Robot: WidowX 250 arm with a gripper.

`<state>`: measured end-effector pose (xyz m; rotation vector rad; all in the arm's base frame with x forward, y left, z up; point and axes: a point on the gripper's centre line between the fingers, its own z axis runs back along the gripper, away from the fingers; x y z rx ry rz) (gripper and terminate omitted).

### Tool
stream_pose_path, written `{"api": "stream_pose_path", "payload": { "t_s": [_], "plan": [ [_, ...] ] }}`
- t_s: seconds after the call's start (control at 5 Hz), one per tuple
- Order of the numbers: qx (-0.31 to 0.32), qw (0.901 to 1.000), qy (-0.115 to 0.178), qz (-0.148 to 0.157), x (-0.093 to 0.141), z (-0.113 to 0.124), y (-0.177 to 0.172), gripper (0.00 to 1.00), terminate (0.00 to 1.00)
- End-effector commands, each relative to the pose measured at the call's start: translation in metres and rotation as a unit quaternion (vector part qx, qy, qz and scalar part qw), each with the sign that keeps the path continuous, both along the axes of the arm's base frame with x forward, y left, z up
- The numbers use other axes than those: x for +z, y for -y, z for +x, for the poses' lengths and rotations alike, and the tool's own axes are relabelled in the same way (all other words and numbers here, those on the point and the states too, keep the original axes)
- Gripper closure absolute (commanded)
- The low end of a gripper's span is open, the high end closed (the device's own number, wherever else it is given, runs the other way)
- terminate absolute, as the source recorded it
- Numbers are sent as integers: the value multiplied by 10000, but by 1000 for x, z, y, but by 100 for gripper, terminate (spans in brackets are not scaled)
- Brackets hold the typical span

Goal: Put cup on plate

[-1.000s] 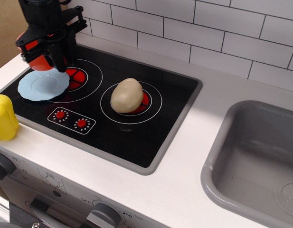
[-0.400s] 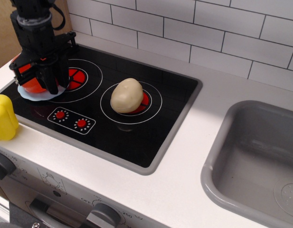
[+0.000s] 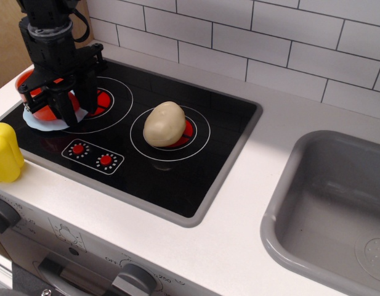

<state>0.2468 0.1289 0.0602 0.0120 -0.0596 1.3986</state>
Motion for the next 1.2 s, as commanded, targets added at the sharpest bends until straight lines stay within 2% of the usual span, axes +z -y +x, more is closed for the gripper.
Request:
{"api": "stream_pose_path", "payload": {
  "t_s": [0.0, 0.2, 0.6, 0.8, 1.0],
  "plan": [
    [59, 9989, 214, 417, 27, 8, -3, 0, 0],
    [108, 9980, 331, 523, 43, 2, 6, 0, 0],
    [243, 9981, 479, 316, 86, 6, 34, 0, 0],
    [243, 9981, 479, 316, 86, 6, 34, 0, 0],
    [243, 9981, 479, 316, 86, 6, 34, 0, 100]
  ]
}}
